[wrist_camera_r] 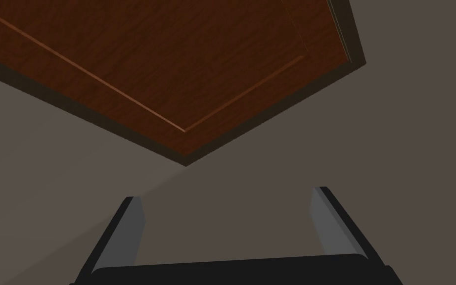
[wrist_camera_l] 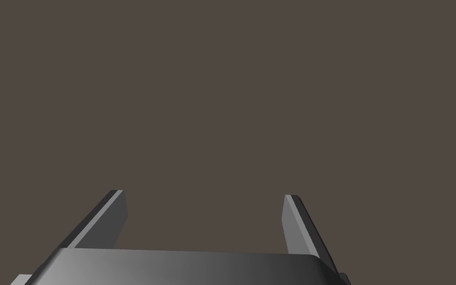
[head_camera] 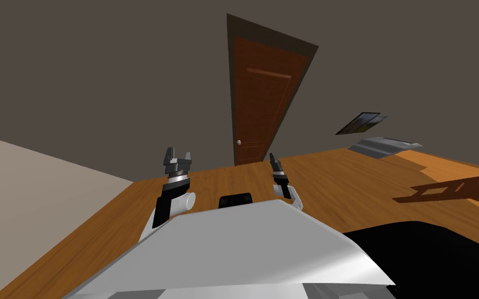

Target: Pull the door open

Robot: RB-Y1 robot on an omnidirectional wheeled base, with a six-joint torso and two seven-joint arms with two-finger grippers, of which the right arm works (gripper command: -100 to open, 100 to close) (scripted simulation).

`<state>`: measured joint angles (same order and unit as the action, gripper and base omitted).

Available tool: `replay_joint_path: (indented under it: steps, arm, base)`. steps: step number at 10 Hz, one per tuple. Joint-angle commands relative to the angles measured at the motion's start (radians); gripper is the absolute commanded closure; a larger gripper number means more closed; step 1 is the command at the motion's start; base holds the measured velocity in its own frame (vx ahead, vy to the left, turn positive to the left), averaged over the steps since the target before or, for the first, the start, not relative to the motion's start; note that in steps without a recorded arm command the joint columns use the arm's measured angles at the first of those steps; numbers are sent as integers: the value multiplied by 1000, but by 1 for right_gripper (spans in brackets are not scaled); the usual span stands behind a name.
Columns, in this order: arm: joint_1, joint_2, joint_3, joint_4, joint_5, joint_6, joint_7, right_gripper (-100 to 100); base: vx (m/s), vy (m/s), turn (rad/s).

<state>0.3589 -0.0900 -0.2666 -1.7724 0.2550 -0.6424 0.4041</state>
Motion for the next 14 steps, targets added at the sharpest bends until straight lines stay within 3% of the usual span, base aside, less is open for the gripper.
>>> replay_joint_path:
  steps: [1,14]
  arm:
    - [-6,-2,-14,35,12,-10,35,-100]
    - [-79,13,-116,321,115,-77,303,-100]
  base:
    - [109,39,92]
    - [111,24,89]
